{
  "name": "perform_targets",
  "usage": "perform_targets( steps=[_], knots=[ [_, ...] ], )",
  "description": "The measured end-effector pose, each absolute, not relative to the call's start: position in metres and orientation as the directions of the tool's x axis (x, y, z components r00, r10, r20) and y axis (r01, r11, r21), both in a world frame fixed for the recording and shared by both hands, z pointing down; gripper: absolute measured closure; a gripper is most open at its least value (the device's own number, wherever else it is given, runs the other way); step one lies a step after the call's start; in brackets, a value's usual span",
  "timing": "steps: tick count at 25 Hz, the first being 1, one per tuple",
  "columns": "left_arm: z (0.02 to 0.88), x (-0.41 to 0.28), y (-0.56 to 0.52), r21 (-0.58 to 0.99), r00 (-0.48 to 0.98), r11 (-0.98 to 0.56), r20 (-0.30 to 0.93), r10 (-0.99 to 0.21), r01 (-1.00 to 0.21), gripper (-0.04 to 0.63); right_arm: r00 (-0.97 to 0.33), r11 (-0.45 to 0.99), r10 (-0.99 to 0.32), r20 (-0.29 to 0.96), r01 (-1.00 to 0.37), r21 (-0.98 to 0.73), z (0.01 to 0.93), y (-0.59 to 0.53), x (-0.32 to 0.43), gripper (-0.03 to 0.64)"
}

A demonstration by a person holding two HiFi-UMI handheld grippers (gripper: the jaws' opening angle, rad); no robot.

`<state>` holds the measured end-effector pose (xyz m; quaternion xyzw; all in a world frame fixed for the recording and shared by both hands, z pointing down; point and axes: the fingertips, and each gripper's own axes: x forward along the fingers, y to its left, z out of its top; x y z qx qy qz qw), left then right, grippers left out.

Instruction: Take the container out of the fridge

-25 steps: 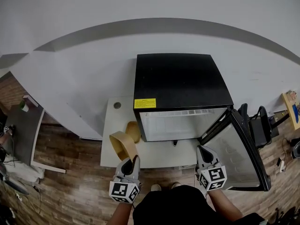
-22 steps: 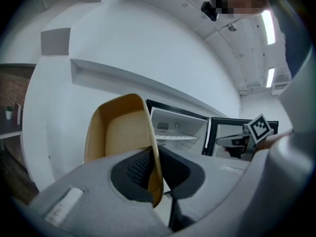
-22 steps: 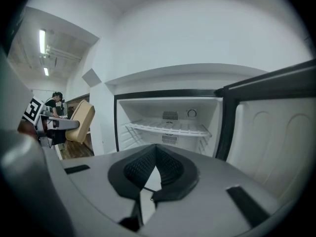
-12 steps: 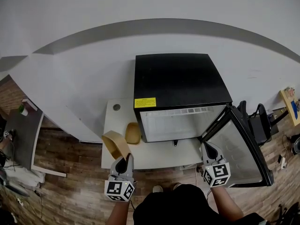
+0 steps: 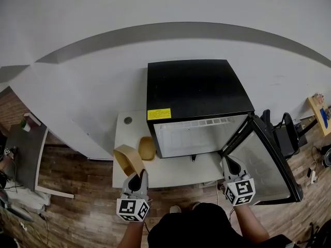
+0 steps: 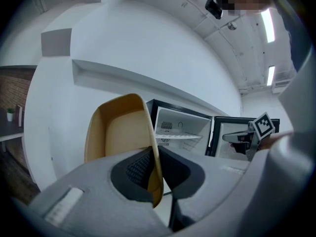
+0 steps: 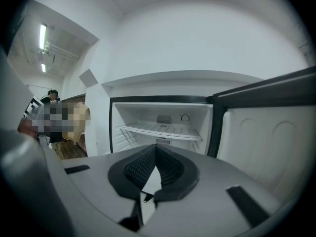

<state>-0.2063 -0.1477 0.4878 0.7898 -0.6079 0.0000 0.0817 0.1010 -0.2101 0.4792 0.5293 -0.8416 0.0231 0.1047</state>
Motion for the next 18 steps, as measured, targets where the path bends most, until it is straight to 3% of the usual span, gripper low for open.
perform_targets(
  steps=[18],
  knots=[
    [0.499, -0.210, -0.149, 0.130, 0.265, -0.250, 0.119, -0.957, -0.960, 0.561, -0.409, 0.430, -0.889, 0.208, -0.900, 0.069, 0.486, -0.214, 0.101, 0.621]
  ],
)
